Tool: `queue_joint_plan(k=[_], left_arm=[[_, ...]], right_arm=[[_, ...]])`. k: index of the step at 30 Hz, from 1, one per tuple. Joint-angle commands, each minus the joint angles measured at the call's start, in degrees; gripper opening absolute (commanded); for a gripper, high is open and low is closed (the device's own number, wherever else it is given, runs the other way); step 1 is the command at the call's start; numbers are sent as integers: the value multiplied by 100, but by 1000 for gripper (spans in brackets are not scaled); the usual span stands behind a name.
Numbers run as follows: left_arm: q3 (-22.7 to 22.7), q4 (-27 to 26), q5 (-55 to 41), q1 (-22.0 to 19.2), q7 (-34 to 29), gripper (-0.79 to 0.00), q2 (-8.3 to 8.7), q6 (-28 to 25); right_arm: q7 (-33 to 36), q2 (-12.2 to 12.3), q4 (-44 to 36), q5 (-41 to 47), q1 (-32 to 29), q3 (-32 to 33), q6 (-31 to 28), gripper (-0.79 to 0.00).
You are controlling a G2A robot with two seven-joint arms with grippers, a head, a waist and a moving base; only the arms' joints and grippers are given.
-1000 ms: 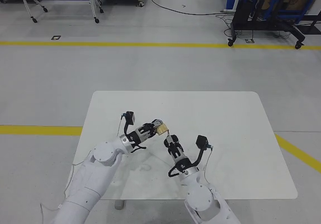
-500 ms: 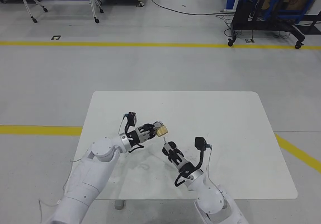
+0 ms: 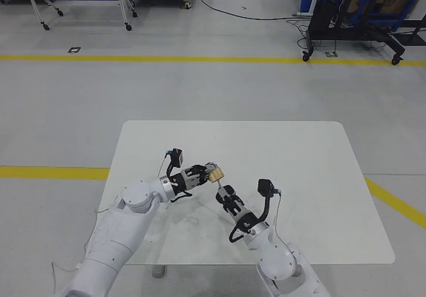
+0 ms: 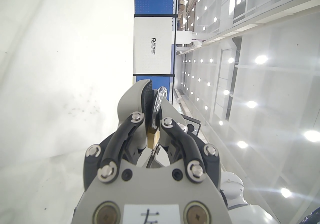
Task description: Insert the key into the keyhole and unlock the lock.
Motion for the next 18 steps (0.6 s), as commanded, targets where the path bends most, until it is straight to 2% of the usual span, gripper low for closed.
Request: queue_joint_plan(k=[1, 18], left_arm=[[2, 4, -12, -3, -12, -785, 1, -3], [39, 13, 57, -30, -216, -785, 28, -103]], right_arm=[[-2, 6, -8, -19, 4, -13, 32, -785], [146, 64, -71, 0, 72, -60, 201, -785]])
